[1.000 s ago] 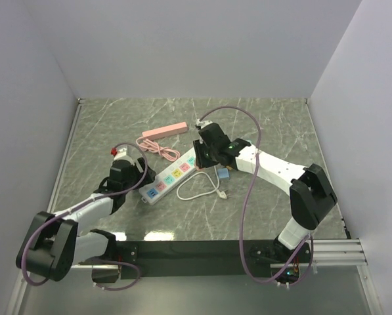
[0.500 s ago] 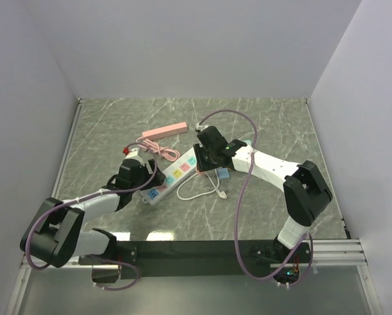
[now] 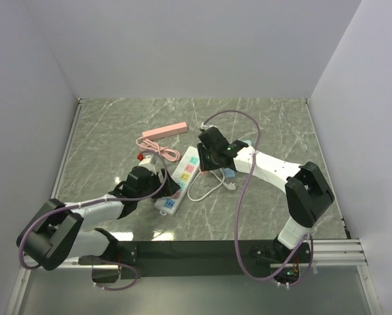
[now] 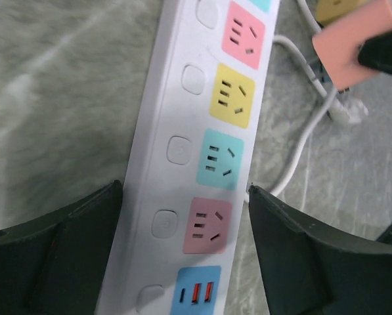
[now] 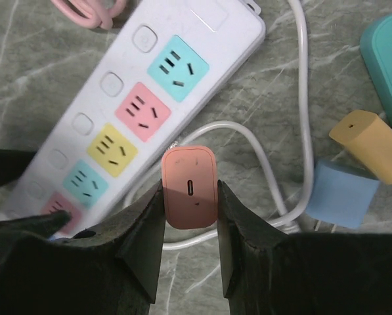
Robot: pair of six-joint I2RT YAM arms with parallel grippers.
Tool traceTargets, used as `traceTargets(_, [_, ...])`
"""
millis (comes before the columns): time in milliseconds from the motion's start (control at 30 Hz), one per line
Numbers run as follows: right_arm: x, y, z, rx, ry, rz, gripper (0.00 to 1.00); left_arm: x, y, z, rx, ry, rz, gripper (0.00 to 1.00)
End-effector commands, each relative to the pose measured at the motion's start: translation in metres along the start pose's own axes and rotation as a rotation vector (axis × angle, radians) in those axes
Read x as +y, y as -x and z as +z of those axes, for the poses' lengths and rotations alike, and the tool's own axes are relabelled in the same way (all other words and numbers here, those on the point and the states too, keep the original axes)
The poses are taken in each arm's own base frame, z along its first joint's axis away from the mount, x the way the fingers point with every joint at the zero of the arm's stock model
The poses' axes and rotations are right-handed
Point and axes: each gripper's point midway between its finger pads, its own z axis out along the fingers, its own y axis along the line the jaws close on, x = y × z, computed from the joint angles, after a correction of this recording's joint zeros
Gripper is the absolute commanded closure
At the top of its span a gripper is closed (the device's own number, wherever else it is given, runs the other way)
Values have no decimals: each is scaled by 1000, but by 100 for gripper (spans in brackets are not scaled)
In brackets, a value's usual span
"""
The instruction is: Insert the plug
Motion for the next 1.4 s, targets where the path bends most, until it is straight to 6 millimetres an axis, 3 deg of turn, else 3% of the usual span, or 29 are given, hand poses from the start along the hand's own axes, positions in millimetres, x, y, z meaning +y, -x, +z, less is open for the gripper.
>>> traceTargets(0, [9,32,-24,-116,29,51,100,-30,-6,5,22,-128,-16,17])
traceTargets(167, [25,31,-31,-124,72,23,100,-62,-18,11,63,-222,-7,17])
traceTargets(300, [27,20,-36,-127,78,33,100,-76,-17,10,56,-270,19,17])
traceTargets(367, [38,15,-44,-144,100,35,100,-82,-12,6,32,-297,34,17])
traceTargets(533, [56,-4,-49,-163,112,75,100,-66,4,-2,-49,-196,77,15])
traceTargets(833, [74,-37,-45,-208,44,213,100,-42,33,-39,-241,-84,17,12])
traceTargets(1033, [89,-51,-44,-206,5,266,100,-49,33,-52,-264,-144,-9,11])
traceTargets(1200, [76,-64,-43,-193,-132,284,100,-53,31,-55,-253,-172,-16,11])
traceTargets(1367, [81,-68,-49,-200,-170,307,100,-56,28,-56,-249,-197,-24,12])
